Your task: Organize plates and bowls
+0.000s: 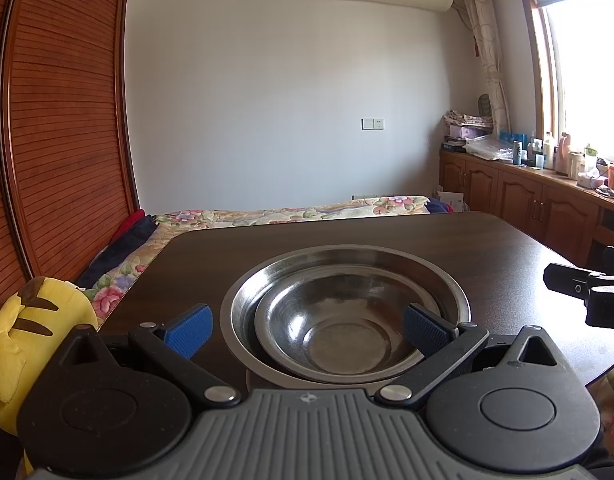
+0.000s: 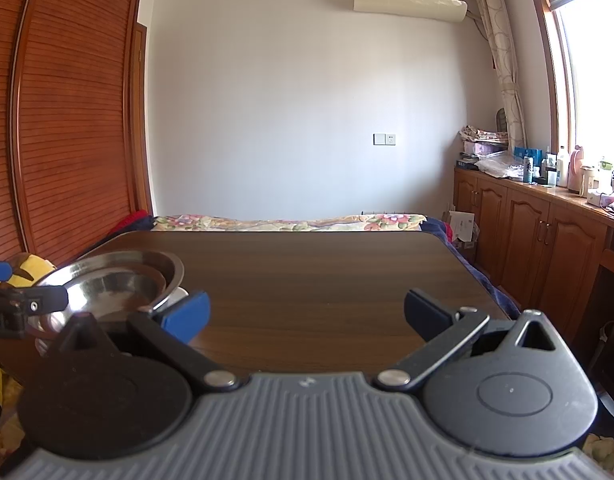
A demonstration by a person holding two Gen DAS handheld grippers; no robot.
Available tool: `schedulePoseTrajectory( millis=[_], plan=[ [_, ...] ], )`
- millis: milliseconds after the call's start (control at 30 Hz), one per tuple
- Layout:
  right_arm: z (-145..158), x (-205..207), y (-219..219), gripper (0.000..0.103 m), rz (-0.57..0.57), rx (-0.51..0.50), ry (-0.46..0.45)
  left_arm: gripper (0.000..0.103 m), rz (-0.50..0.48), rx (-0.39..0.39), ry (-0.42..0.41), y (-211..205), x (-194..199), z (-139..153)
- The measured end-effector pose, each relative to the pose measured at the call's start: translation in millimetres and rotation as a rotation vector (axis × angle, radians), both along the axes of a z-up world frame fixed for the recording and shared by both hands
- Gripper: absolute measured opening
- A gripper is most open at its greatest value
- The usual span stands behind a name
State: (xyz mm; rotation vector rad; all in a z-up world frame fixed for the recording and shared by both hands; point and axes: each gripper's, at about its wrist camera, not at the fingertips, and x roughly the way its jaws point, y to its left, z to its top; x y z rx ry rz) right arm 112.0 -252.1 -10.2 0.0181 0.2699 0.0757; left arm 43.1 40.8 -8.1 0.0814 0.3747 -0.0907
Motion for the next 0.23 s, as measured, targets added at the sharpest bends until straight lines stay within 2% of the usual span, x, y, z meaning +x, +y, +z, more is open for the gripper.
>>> schedulePoseTrajectory(
  millis=[233],
  plan=[
    [-1.1, 0.8, -0.6, 0.103, -0.001, 0.001, 0.003, 0.103, 0.0, 0.0, 0.001, -0.2, 0.0, -0.1]
  ],
)
